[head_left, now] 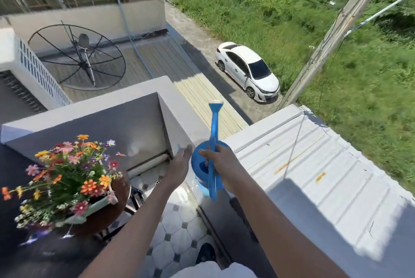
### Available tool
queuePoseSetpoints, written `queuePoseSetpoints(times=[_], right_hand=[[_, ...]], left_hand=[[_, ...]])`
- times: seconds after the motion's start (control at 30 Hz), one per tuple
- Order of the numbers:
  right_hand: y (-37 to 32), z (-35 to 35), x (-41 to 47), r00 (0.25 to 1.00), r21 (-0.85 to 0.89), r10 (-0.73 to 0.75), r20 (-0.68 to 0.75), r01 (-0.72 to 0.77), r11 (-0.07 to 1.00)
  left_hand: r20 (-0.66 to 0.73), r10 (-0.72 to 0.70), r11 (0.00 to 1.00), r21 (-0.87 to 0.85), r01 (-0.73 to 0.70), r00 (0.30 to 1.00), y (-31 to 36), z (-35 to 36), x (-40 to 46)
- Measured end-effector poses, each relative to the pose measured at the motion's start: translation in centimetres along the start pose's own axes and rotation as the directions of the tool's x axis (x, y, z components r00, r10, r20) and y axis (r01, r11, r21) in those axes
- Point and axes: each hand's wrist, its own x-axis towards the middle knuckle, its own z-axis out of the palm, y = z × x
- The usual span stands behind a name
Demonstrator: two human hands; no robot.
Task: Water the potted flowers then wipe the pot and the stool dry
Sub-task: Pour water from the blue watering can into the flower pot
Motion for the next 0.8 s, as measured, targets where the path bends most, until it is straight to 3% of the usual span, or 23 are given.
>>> queuePoseSetpoints(times=[0.13, 0.3, 0.47, 0.57, 0.8], right_hand=[[-2.4, 3.8, -3.2, 0.980, -0.305, -0.139, 0.142, 0.177, 0.936], [-4.8, 10.5, -7.4, 0.914, -0.555, -0.303, 0.270, 0.405, 0.727], [-6.6, 17.3, -11.8, 0.868, -0.638, -0.311, 0.387, 0.496, 0.590], [-7.5, 20.5, -13.7, 0.842, -0.729, -0.261, 0.472, 0.539, 0.422], [-8.6, 26.0, -15.9, 0.825, -0.804, -0.324, 0.464, 0.545, 0.238]], left_hand=[[-0.134, 0.127, 0.990, -0.037, -0.133, 0.983, -0.3, -4.4, -4.4], [-0.292, 0.187, 0.975, -0.060, -0.213, 0.938, -2.2, -9.9, -9.9], [-0.398, 0.184, 0.964, -0.106, -0.245, 0.899, -4.0, -15.2, -16.2], [-0.443, 0.171, 0.967, -0.098, -0.237, 0.880, -5.1, -17.5, -19.2], [-0.520, 0.139, 0.969, -0.106, -0.225, 0.843, -6.4, -20.3, -22.9]])
